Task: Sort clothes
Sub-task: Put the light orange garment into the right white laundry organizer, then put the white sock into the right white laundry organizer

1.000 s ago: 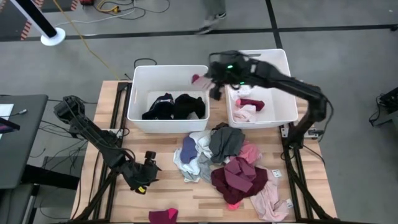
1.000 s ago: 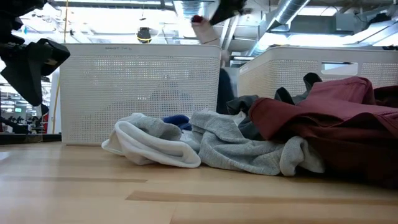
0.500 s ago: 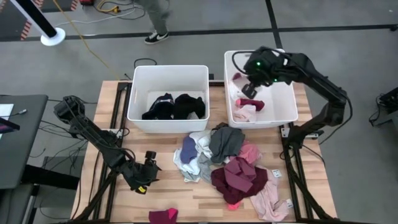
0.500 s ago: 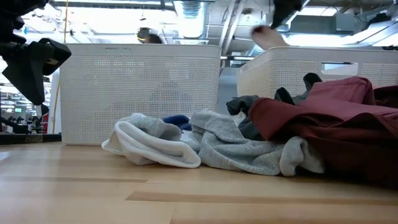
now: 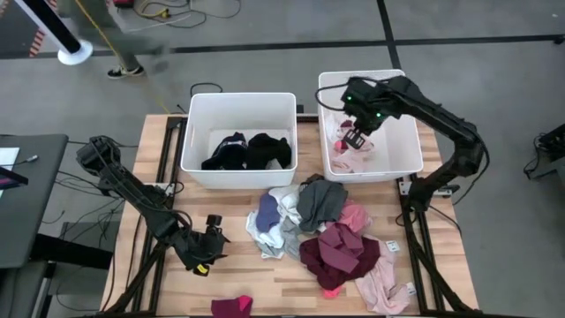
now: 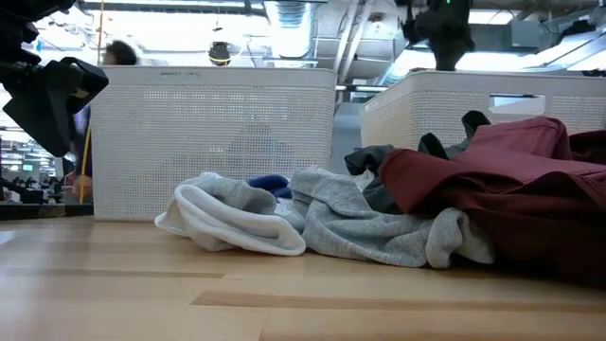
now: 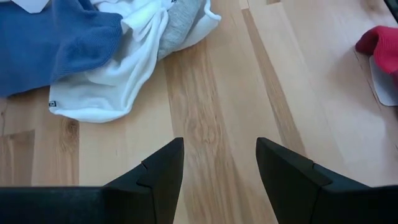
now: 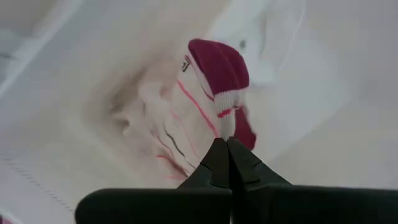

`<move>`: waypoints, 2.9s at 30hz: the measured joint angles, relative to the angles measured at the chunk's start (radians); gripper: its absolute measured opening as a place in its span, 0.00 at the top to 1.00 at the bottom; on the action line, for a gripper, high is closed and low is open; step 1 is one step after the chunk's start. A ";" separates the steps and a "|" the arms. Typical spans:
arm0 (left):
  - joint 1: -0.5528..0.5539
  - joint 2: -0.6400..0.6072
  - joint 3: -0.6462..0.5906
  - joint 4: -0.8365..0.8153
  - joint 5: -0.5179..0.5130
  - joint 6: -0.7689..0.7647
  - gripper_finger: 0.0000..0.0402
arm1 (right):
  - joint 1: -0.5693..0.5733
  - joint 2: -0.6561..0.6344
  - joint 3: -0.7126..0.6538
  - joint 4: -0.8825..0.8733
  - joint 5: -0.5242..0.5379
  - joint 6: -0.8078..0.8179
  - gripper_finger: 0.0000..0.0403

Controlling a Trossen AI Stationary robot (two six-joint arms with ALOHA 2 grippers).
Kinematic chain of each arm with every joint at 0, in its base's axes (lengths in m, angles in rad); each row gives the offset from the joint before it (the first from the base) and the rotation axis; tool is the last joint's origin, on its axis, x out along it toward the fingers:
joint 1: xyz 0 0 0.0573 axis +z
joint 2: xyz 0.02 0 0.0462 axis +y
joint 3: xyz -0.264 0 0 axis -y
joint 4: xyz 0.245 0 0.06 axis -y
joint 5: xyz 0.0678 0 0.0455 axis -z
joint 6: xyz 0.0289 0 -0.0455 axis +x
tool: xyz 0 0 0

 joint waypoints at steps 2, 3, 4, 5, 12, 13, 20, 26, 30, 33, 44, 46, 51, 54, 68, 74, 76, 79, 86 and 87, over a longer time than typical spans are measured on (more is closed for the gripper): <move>0.000 0.000 0.000 0.001 0.000 0.000 0.51 | -0.020 -0.005 -0.050 -0.003 -0.016 0.003 0.99; 0.000 0.000 0.000 0.000 0.000 0.000 0.51 | -0.029 -0.006 -0.075 -0.004 -0.028 0.003 0.99; 0.000 0.000 0.000 0.000 0.000 0.000 0.51 | -0.038 -0.006 -0.099 -0.002 -0.038 0.003 0.98; 0.000 0.000 0.000 0.000 0.000 0.000 0.51 | -0.045 -0.004 -0.125 0.002 -0.046 0.003 0.97; 0.000 0.000 0.000 0.000 0.000 0.000 0.51 | -0.060 -0.004 -0.209 0.043 -0.062 0.003 0.86; 0.000 0.000 0.000 0.000 0.000 0.000 0.51 | -0.058 -0.004 -0.209 0.053 -0.062 0.003 0.84; 0.000 0.000 0.000 0.000 0.000 0.000 0.51 | -0.040 -0.040 -0.209 0.116 -0.062 0.008 0.60; 0.000 0.000 0.000 0.003 -0.003 0.004 0.51 | -0.033 -0.116 -0.209 0.154 -0.062 0.033 0.43; 0.009 0.000 0.000 0.025 -0.012 0.030 0.51 | -0.018 -0.191 -0.209 0.230 -0.061 0.059 0.39; 0.020 0.000 0.000 0.073 -0.013 0.072 0.51 | 0.015 -0.249 -0.209 0.304 -0.061 0.058 0.39; 0.059 0.000 0.000 0.221 -0.011 0.252 0.51 | 0.315 -0.356 -0.208 0.517 -0.061 0.053 0.41; 0.084 0.000 0.000 0.213 -0.011 0.253 0.51 | 0.381 -0.351 -0.208 0.529 -0.061 0.049 0.41; 0.139 0.041 0.000 0.210 0.018 0.260 0.51 | 0.549 -0.306 -0.208 0.540 -0.061 0.047 0.41; 0.169 0.108 0.000 0.242 0.087 0.273 0.51 | 0.638 -0.265 -0.208 0.544 -0.061 0.047 0.41; 0.266 0.335 -0.001 0.380 -0.037 0.234 0.54 | 0.868 -0.064 -0.208 0.629 -0.043 0.047 0.41; 0.273 0.343 -0.001 0.408 -0.112 0.258 0.66 | 0.909 0.012 -0.208 0.690 -0.043 0.047 0.41; 0.273 0.343 -0.001 0.416 -0.115 0.285 0.73 | 0.920 0.037 -0.208 0.694 -0.043 0.047 0.41; 0.268 0.343 -0.001 0.425 -0.106 0.316 0.85 | 0.935 0.074 -0.208 0.694 -0.043 0.054 0.41; 0.248 0.336 -0.001 0.441 -0.075 0.383 0.98 | 0.965 0.155 -0.208 0.758 -0.043 0.057 0.41; 0.247 0.329 0.000 0.440 -0.075 0.385 0.99 | 0.965 0.163 -0.208 0.777 -0.043 0.050 0.41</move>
